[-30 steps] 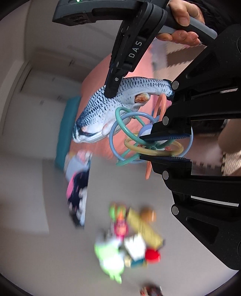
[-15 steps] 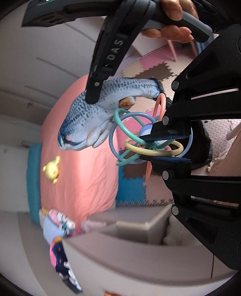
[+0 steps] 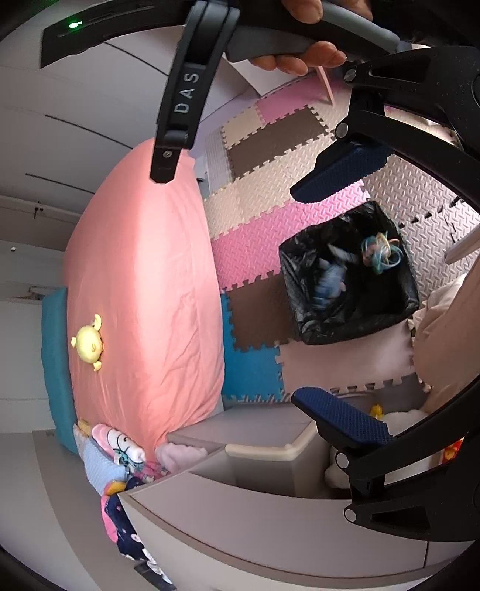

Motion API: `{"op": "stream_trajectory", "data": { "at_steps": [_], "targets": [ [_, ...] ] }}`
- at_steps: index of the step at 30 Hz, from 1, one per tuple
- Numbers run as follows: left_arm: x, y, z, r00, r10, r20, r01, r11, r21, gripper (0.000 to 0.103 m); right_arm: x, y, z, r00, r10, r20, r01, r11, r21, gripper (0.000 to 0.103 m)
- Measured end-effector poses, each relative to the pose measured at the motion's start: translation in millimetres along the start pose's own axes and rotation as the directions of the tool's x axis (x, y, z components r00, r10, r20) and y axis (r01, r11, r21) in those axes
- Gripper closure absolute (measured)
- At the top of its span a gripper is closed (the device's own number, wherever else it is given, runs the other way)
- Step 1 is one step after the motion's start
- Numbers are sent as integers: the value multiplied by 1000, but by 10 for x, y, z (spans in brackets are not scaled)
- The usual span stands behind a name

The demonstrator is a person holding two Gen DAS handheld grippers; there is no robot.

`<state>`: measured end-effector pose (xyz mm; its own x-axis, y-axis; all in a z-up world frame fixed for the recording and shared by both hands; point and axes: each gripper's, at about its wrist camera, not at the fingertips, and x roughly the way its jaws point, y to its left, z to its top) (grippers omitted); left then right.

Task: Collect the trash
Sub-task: 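Carry both toys to the black trash bin and open both tools, then grasp the red heart with the left tool while the right tool grasps the brown bread toy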

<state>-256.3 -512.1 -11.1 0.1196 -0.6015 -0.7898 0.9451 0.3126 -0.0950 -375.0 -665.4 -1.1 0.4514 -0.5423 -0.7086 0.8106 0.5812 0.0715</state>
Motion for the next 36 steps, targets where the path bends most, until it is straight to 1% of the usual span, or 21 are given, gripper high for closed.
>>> {"op": "stream_trajectory", "data": {
  "at_steps": [8,12,15,17,20,23,24,25,27,29,30,32,33,35,36],
  "targets": [
    [-121,259,-26,1000,9,19,-7,998,-63,6,-4,236,49,1000,22,-8,-23,999,-29,21],
    [-317,455,-39,998,32,47,-27,995,-95,6,-85,522,125,997,70,10,-69,995,-65,21],
    [-498,660,-50,995,65,69,-56,990,-129,6,-181,829,191,992,122,30,-118,987,-106,21],
    [-654,854,-65,991,101,86,-85,982,-166,6,-227,1047,222,987,159,34,-153,979,-133,21],
    [-891,1156,-120,982,159,102,-133,966,-223,6,-304,1442,275,968,249,31,-240,955,-176,21],
    [-1146,1446,-201,967,229,116,-190,942,-276,6,-375,1784,286,949,314,31,-300,928,-219,21],
    [-1225,1540,-227,960,255,118,-212,933,-290,6,-403,1935,286,937,348,27,-332,913,-237,21],
    [-1323,1654,-269,949,291,121,-243,921,-306,6,-421,2068,281,927,374,21,-357,900,-251,21],
    [-1481,1848,-346,934,336,124,-280,901,-330,6,-451,2353,262,910,414,3,-395,872,-288,21],
    [-1641,2066,-445,915,385,119,-320,874,-365,6,-471,2621,224,900,436,-14,-417,849,-325,21],
    [-1724,2194,-515,905,411,112,-342,857,-387,6,-475,2771,198,892,451,-28,-433,834,-343,21],
    [-1827,2371,-632,890,446,99,-369,830,-419,6,-491,3013,147,879,474,-51,-458,809,-368,21],
    [-1892,2488,-708,880,467,90,-386,811,-439,6,-499,3145,117,872,485,-63,-470,795,-384,21],
    [-1972,2637,-814,865,497,74,-413,786,-460,6,-514,3350,75,862,501,-79,-487,773,-406,21],
    [-2001,2719,-853,857,512,63,-427,773,-470,6,-522,3489,49,853,514,-91,-501,758,-418,21]
  ]
}}
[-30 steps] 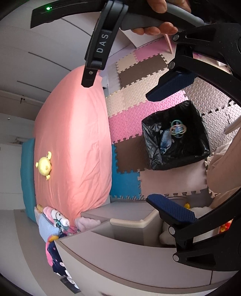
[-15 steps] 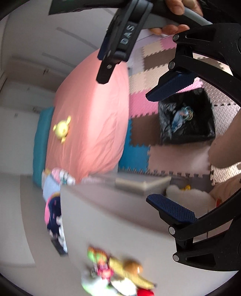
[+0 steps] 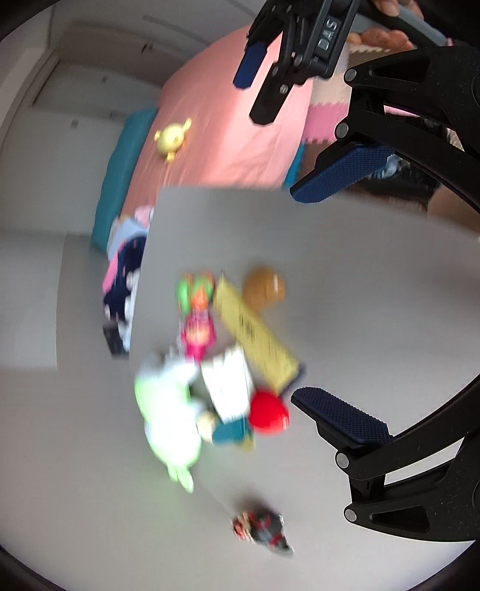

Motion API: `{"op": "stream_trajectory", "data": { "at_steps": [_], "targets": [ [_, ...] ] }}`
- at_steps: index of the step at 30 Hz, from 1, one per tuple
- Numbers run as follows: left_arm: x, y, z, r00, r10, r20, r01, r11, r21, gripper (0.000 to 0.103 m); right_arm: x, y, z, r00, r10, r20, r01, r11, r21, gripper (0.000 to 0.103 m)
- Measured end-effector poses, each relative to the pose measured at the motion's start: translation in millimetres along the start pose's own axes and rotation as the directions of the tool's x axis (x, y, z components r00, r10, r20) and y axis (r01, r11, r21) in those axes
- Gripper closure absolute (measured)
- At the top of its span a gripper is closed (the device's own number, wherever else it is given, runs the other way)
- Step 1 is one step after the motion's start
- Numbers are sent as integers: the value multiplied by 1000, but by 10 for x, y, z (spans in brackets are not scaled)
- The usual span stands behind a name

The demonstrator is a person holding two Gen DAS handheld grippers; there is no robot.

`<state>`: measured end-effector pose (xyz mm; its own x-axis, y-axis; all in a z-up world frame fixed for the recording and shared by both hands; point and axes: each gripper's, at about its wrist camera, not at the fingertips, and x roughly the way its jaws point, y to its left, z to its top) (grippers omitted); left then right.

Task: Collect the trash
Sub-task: 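Grasp the red heart with the left tool while the right tool grasps the brown bread toy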

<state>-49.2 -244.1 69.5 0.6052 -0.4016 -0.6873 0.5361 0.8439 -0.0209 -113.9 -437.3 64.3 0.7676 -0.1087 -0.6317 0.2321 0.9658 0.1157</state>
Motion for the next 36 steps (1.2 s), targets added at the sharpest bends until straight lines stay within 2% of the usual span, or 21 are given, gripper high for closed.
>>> {"op": "stream_trajectory", "data": {
  "at_steps": [5,10,14,19,21,28,34,35,36],
  "targets": [
    [79,465,-71,996,82,-17,-83,996,-44,6,239,405,42,998,62,-19,-62,997,-43,21],
    [183,893,-155,995,97,-30,-100,988,-119,6,593,741,33,996,66,-54,-71,993,-97,21],
    [275,1052,-169,995,95,-43,-101,982,-159,6,915,877,53,993,62,-102,-73,992,-101,35],
    [427,1108,-75,994,93,-53,-100,982,-158,6,1194,958,98,988,43,-145,-59,992,-107,47],
    [486,1104,-36,995,87,-57,-95,983,-156,6,1281,953,106,985,46,-166,-64,992,-105,65],
    [808,1058,87,992,91,-92,-103,985,-139,7,1229,819,228,991,70,-110,-75,996,-40,65],
    [1022,1118,140,987,76,-139,-102,976,-191,23,1190,725,353,995,74,-74,-75,997,-16,65],
    [1037,1146,145,987,77,-140,-105,973,-204,28,1189,709,364,995,73,-71,-74,997,-12,65],
    [1049,1165,150,986,85,-144,-115,971,-210,41,1189,683,382,995,74,-69,-74,997,-4,65]
  ]
}}
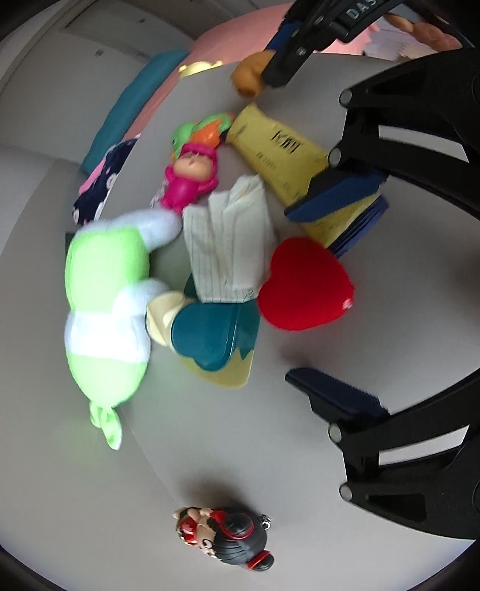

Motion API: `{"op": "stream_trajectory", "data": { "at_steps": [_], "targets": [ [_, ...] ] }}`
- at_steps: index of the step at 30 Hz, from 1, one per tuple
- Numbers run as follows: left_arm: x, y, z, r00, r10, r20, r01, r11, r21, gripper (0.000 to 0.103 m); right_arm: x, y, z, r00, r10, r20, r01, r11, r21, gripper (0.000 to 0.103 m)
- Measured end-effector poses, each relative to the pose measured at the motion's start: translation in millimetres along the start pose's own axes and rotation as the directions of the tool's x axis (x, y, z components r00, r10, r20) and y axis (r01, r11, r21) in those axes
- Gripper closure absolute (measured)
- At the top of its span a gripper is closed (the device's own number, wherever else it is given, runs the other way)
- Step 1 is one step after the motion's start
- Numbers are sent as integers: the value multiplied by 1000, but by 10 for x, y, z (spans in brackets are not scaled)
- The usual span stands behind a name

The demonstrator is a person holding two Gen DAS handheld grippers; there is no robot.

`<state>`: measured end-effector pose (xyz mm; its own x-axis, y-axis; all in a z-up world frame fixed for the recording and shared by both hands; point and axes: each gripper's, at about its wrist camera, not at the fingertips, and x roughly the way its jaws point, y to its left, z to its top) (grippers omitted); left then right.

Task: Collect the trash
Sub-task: 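Grasp the red heart with the left tool while the right tool grasps the brown bread toy, then carry both items over the trash bin and open both tools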

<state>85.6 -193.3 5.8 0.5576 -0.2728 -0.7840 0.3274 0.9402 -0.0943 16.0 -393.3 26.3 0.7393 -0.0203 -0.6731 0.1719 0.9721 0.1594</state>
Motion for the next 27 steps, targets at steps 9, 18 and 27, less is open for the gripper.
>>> {"op": "stream_trajectory", "data": {
  "at_steps": [9,18,27],
  "targets": [
    [-69,-73,-83,1000,23,1,-23,999,34,54,-175,-228,7,1000,7,21,-8,998,56,65],
    [-502,-468,-395,999,-20,35,16,994,107,54,-624,-531,-137,998,-8,70,1,994,107,65],
    [-876,-1284,-697,988,-143,51,129,967,221,54,-1303,-1017,-490,990,-56,131,32,983,183,65]
  ]
}}
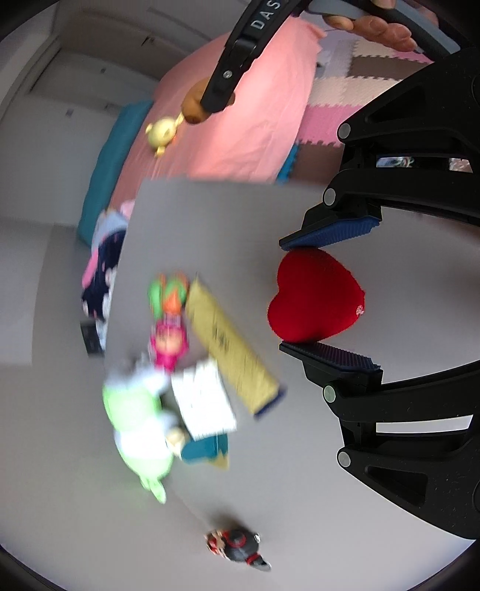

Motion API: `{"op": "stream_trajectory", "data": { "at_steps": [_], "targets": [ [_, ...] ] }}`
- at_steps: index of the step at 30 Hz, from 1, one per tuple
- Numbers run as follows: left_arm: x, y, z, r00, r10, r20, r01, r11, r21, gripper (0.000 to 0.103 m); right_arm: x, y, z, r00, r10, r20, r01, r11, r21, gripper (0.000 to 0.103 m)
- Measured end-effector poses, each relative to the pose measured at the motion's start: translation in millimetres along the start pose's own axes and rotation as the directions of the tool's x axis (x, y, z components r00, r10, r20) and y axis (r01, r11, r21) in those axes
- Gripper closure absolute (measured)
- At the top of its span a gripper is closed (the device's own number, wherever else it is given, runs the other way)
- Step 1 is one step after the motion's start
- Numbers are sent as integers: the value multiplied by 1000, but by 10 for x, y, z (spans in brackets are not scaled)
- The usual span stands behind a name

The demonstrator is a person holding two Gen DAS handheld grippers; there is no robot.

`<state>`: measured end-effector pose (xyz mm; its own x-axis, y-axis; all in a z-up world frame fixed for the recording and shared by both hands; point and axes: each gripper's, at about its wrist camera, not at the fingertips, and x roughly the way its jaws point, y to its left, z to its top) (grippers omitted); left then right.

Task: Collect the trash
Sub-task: 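Carry both items over the trash bin and open both tools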

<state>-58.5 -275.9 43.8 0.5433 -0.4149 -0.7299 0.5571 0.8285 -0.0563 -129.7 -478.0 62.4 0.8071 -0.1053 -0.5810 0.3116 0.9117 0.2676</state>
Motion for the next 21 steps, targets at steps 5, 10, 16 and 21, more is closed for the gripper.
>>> {"op": "stream_trajectory", "data": {
  "at_steps": [5,10,16,21],
  "targets": [
    [-7,-610,-123,996,-93,-12,93,993,66,54,-416,-428,-171,997,-72,20,71,997,31,65],
    [-41,-1277,-293,982,-184,-39,187,970,158,54,-832,-947,-367,986,-166,29,163,983,83,65],
    [12,-1935,-470,956,-276,-102,293,926,239,54,-1132,-1455,-590,963,-269,15,264,955,137,65],
    [92,-2464,-652,934,-314,-169,353,876,329,54,-1290,-1876,-807,943,-334,-16,330,922,200,65]
  ]
}}
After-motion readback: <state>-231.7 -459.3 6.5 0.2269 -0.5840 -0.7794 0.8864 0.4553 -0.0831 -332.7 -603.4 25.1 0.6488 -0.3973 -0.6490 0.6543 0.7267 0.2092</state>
